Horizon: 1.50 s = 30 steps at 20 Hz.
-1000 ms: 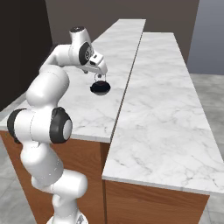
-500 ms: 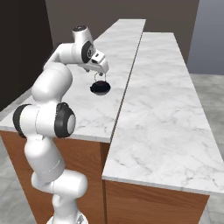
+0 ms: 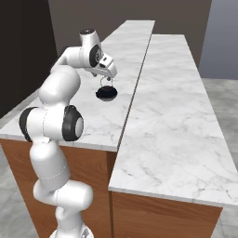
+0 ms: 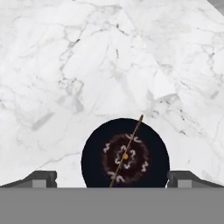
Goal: Pick the teapot and mug and place them in the sink. Then turn on the water.
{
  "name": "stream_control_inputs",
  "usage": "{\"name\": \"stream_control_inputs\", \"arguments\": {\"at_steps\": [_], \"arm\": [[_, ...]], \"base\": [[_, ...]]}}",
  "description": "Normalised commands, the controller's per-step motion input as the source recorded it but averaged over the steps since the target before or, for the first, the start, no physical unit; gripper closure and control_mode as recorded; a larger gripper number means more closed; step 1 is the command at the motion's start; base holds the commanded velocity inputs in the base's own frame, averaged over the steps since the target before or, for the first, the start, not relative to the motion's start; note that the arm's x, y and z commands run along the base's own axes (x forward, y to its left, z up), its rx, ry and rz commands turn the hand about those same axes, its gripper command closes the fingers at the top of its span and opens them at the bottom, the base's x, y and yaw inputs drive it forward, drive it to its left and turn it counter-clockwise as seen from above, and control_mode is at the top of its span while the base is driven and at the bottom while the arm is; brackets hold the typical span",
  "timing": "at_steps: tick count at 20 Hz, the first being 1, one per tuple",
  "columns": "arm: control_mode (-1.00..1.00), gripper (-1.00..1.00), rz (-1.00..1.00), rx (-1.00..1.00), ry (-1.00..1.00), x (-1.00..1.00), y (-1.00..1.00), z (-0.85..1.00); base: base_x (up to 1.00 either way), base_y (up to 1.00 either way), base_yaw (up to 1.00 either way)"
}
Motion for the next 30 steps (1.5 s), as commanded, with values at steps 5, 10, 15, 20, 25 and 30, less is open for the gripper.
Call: {"name": "stream_control_inputs", "arguments": {"at_steps": [5, 10, 15, 20, 25, 30], "arm": [[-1.00, -1.00, 0.00, 0.00, 0.00, 0.25, 0.00, -0.14], [-1.00, -1.00, 0.00, 0.00, 0.00, 0.21, -0.06, -0.12], [-1.00, -1.00, 0.00, 0.00, 0.00, 0.20, -0.06, -0.12], [-1.00, -1.00, 0.00, 0.00, 0.00, 0.18, -0.03, -0.13], [-1.00, -1.00, 0.00, 0.00, 0.00, 0.15, -0.01, -0.14], [-1.00, -1.00, 0.00, 0.00, 0.00, 0.05, 0.00, -0.11]], "base": [[0.00, 0.00, 0.00], [0.00, 0.00, 0.00], [0.00, 0.00, 0.00], [0.00, 0.00, 0.00], [0.00, 0.00, 0.00], [0.00, 0.00, 0.00]]}}
